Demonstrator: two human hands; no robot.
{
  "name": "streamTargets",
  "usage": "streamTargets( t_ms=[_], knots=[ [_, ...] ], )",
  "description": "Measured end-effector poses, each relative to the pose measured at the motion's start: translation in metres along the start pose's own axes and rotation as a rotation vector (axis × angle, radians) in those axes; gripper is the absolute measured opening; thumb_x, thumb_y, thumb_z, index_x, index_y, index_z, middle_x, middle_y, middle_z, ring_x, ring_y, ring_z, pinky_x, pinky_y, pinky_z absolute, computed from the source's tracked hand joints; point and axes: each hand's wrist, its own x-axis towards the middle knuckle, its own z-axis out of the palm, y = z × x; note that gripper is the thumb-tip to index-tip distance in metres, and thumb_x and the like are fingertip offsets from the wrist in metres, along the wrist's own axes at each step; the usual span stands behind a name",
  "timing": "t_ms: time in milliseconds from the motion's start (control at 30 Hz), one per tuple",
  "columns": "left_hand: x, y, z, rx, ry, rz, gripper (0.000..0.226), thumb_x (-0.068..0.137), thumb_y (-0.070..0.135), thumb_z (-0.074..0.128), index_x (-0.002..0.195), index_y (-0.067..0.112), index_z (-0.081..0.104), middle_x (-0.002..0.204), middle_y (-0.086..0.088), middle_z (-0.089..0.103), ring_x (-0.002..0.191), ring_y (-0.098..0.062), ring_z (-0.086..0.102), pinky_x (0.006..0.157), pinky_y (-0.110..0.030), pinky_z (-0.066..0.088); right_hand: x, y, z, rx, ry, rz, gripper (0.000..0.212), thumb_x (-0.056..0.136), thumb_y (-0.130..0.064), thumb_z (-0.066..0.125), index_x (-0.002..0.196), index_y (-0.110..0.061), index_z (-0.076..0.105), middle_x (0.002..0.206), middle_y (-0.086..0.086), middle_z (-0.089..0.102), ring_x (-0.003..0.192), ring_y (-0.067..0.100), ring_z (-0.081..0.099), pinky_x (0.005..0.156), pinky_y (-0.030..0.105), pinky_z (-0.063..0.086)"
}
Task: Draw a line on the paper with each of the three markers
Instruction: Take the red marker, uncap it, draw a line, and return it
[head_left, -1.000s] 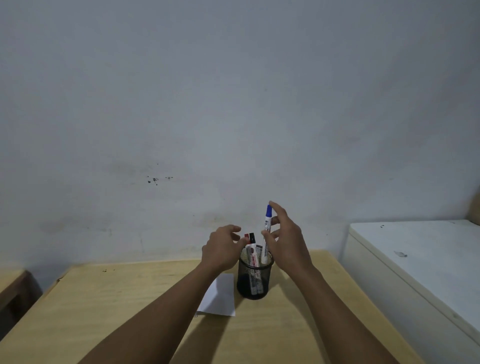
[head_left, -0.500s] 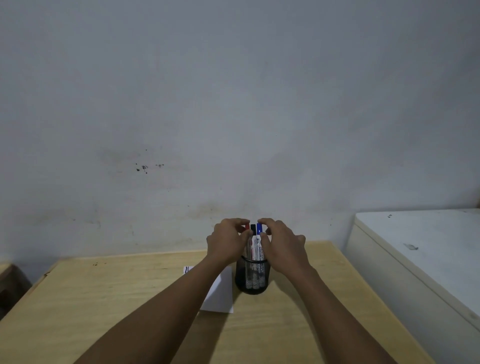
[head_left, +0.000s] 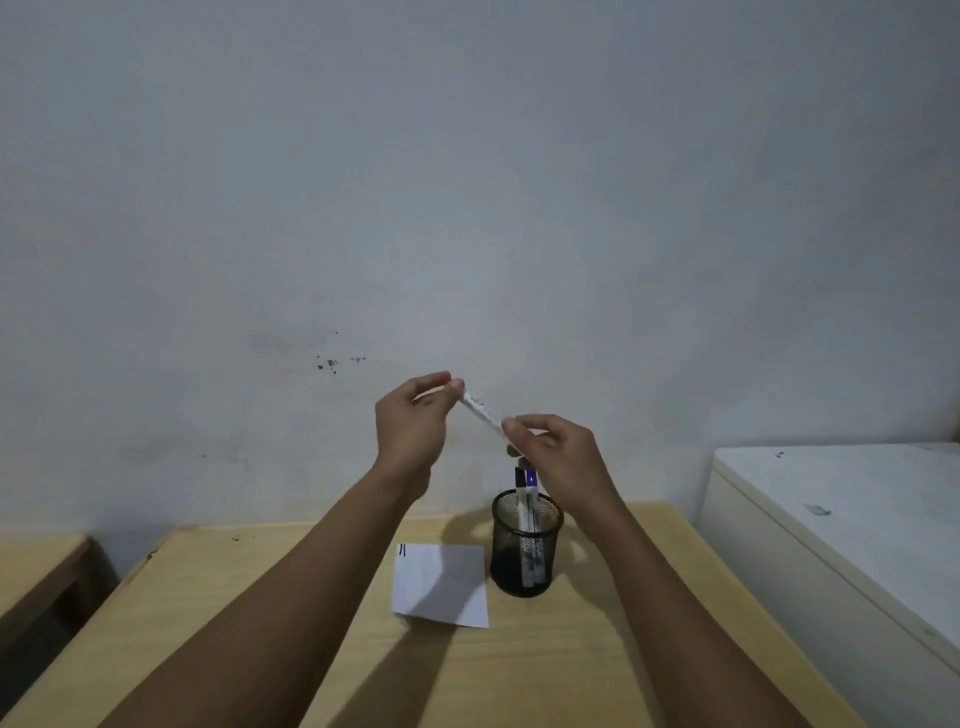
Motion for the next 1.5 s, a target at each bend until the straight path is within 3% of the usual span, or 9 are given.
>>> streamTargets(
  t_ms=[167, 267, 433, 600, 667, 800, 1133, 1333, 1500],
  knots=[
    [-0.016, 0.019, -0.038, 0.072, -0.148, 0.046, 0.023, 0.070, 0.031, 0.084, 0.085, 0.017, 0.075, 0.080, 0.001, 0.076, 0.078, -0.008, 0.069, 0.066, -0.022, 0.047, -0.013, -0.030, 0.004, 0.668, -0.069, 0.115, 0.021, 0.090, -0.024, 0.076, 0.105, -0.009, 0.075, 0.076, 0.001, 0.073, 0.063, 0.010, 0.065, 0.061, 0.031, 0.052],
    [-0.031, 0.015, -0.057, 0.249, -0.272, 0.178, 0.021, 0.067, 0.031, 0.086, 0.078, 0.017, 0.074, 0.076, 0.001, 0.075, 0.074, -0.009, 0.070, 0.066, -0.021, 0.051, -0.021, -0.038, 0.022, 0.476, -0.149, 0.086, 0.021, 0.090, -0.028, 0.076, 0.101, -0.009, 0.078, 0.074, -0.001, 0.072, 0.062, 0.010, 0.061, 0.057, 0.027, 0.047],
    [-0.046, 0.005, -0.082, 0.648, -0.246, 0.454, 0.024, 0.066, 0.039, 0.085, 0.084, 0.029, 0.074, 0.075, 0.013, 0.072, 0.074, -0.004, 0.065, 0.074, -0.033, 0.054, -0.034, -0.040, 0.046, 0.285, -0.126, 0.032, 0.021, 0.088, -0.035, 0.077, 0.073, -0.021, 0.082, 0.067, -0.001, 0.072, 0.058, 0.010, 0.058, 0.053, 0.025, 0.043],
    [-0.046, 0.006, -0.098, 0.942, -0.205, 0.691, 0.020, 0.085, 0.047, 0.065, 0.094, 0.033, 0.074, 0.075, 0.012, 0.072, 0.067, -0.002, 0.058, 0.104, -0.043, 0.031, -0.037, -0.041, 0.059, 0.278, -0.123, 0.067, 0.028, 0.089, -0.039, 0.076, 0.078, -0.013, 0.081, 0.064, -0.004, 0.070, 0.057, 0.008, 0.056, 0.056, 0.027, 0.043],
    [-0.044, 0.008, -0.102, 0.936, -0.261, 0.666, 0.022, 0.089, 0.046, 0.060, 0.093, 0.031, 0.074, 0.075, 0.011, 0.073, 0.065, -0.009, 0.061, 0.100, -0.039, 0.032, -0.037, -0.041, 0.062, 0.277, -0.139, 0.058, 0.027, 0.091, -0.037, 0.074, 0.081, -0.012, 0.080, 0.064, -0.005, 0.069, 0.057, 0.007, 0.056, 0.055, 0.024, 0.042],
    [-0.041, 0.005, -0.107, 0.818, -0.410, 0.446, 0.029, 0.094, 0.041, 0.055, 0.081, 0.027, 0.076, 0.069, 0.009, 0.073, 0.061, -0.019, 0.063, 0.070, -0.036, 0.051, -0.036, -0.037, 0.064, 0.254, -0.175, 0.015, 0.025, 0.094, -0.034, 0.071, 0.091, -0.010, 0.078, 0.065, -0.005, 0.069, 0.059, 0.006, 0.058, 0.055, 0.016, 0.045],
    [-0.028, -0.038, -0.114, 0.571, -0.580, 0.103, 0.045, 0.099, 0.045, 0.043, 0.074, 0.016, 0.065, 0.062, -0.002, 0.069, 0.059, -0.016, 0.059, 0.066, -0.032, 0.049, -0.021, -0.003, 0.079, 0.295, -0.101, 0.071, 0.027, 0.101, -0.031, 0.061, 0.088, -0.010, 0.073, 0.057, -0.011, 0.063, 0.051, 0.003, 0.053, 0.049, 0.019, 0.042],
    [-0.025, -0.084, -0.125, 1.096, -0.508, 0.261, 0.026, 0.083, 0.057, 0.062, 0.085, 0.034, 0.073, 0.084, 0.022, 0.069, 0.074, -0.002, 0.057, 0.074, -0.034, 0.044, -0.017, 0.024, 0.094, 0.231, -0.087, -0.012, 0.003, 0.089, -0.020, 0.079, 0.088, -0.019, 0.076, 0.068, -0.005, 0.077, 0.057, 0.004, 0.066, 0.052, 0.016, 0.051],
    [-0.027, -0.120, -0.131, 1.289, -0.527, 0.329, 0.031, 0.084, 0.058, 0.057, 0.092, 0.033, 0.073, 0.112, 0.017, 0.066, 0.103, -0.012, 0.050, 0.093, -0.044, 0.035, -0.018, 0.065, 0.117, 0.138, -0.095, 0.083, 0.017, 0.083, -0.025, 0.084, 0.086, -0.015, 0.071, 0.073, 0.004, 0.077, 0.061, 0.010, 0.072, 0.058, 0.028, 0.058]
  ],
)
